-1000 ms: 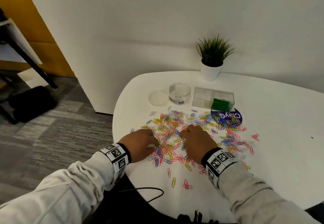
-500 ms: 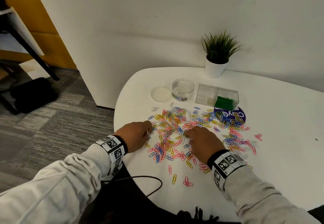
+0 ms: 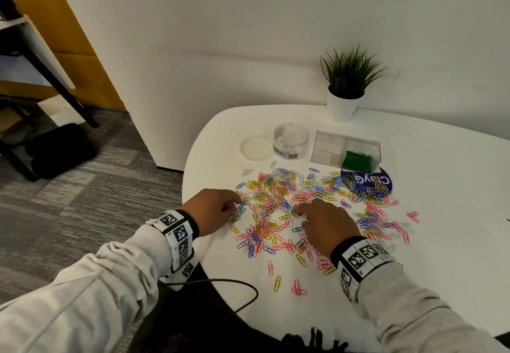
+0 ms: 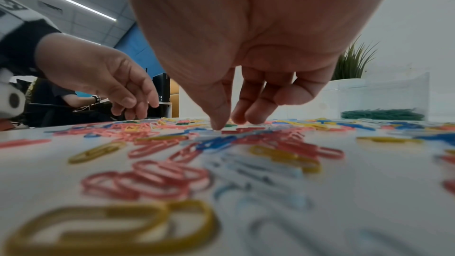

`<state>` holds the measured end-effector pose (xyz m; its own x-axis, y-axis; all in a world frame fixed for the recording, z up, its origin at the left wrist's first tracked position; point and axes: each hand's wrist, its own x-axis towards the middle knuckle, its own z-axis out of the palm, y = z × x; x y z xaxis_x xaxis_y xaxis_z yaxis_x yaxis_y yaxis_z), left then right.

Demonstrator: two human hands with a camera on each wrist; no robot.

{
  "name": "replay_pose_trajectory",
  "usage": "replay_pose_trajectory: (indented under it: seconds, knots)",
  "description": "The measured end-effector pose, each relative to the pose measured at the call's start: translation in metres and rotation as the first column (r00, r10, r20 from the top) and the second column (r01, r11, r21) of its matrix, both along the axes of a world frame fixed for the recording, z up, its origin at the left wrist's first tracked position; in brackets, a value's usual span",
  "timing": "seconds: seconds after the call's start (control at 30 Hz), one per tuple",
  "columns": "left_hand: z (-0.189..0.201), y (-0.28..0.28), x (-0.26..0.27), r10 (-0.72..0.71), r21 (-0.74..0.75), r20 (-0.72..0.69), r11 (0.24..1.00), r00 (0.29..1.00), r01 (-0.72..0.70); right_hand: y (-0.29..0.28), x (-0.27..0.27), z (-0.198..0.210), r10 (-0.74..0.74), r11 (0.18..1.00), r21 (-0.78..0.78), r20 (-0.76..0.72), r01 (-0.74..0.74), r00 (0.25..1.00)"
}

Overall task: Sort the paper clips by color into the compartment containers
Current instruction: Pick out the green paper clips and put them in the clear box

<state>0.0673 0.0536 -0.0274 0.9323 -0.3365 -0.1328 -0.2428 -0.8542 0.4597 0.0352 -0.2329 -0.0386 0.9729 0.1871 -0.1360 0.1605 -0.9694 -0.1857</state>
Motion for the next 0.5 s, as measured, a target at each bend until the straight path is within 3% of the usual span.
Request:
replay_pose_trajectory:
  seconds: [0.23,0.5]
  knots:
    - [0.0037,0.0008,0.0019,-0.007,0.216,0.015,0.976,1.000,0.003,0.0016,-0.0010,0.0041,0.000,1.000,-0.009,0.022,0.001,1.000]
    - [-0.0017,-0.0040,-0.0006,-0.046,0.286,0.011,0.957,0.999,0.041,-0.0026,-0.0015,0.0018,-0.036,0.999,0.018,-0.046,0.037,0.998]
